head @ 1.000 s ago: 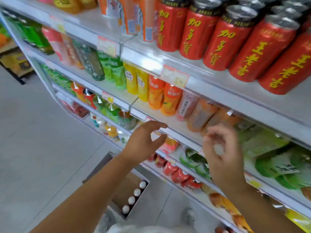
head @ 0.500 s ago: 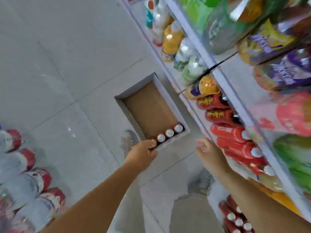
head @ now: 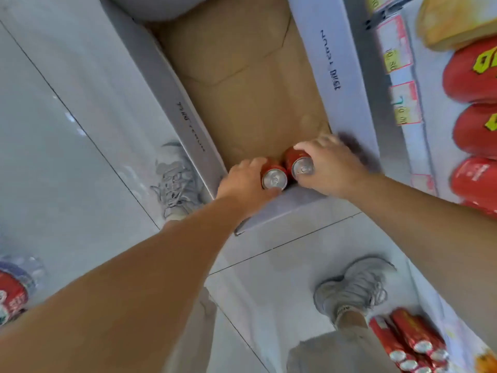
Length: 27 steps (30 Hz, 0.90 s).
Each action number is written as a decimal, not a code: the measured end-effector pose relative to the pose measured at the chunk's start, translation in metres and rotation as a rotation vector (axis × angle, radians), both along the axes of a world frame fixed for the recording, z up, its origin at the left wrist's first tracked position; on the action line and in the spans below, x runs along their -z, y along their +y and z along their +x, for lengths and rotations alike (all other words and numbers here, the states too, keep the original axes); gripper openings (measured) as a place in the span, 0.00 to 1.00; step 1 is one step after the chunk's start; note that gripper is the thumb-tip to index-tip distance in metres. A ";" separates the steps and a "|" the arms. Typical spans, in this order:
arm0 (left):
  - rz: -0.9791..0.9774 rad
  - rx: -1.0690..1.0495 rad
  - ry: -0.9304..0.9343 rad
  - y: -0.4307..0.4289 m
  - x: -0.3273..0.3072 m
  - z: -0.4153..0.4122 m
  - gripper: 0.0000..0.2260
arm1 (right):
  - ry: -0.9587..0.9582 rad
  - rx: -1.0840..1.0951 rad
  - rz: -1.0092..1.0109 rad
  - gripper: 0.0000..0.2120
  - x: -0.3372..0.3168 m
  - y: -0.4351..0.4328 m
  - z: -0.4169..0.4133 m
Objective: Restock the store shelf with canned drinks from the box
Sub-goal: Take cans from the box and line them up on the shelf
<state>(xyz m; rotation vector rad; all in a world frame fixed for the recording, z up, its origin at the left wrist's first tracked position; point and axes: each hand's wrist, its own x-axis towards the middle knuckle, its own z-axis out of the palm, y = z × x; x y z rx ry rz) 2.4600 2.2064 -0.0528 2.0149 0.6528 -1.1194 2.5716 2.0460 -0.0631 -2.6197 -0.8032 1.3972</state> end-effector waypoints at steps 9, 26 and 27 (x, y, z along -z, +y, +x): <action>0.091 0.151 0.051 -0.031 0.053 0.002 0.37 | -0.136 -0.207 -0.166 0.39 0.046 -0.004 -0.016; -0.016 -0.052 -0.459 0.062 -0.367 0.086 0.27 | -0.251 0.864 0.425 0.33 -0.381 0.003 0.018; -0.039 -0.050 -0.510 0.064 -0.410 0.092 0.27 | -0.276 0.884 0.476 0.32 -0.425 0.003 0.018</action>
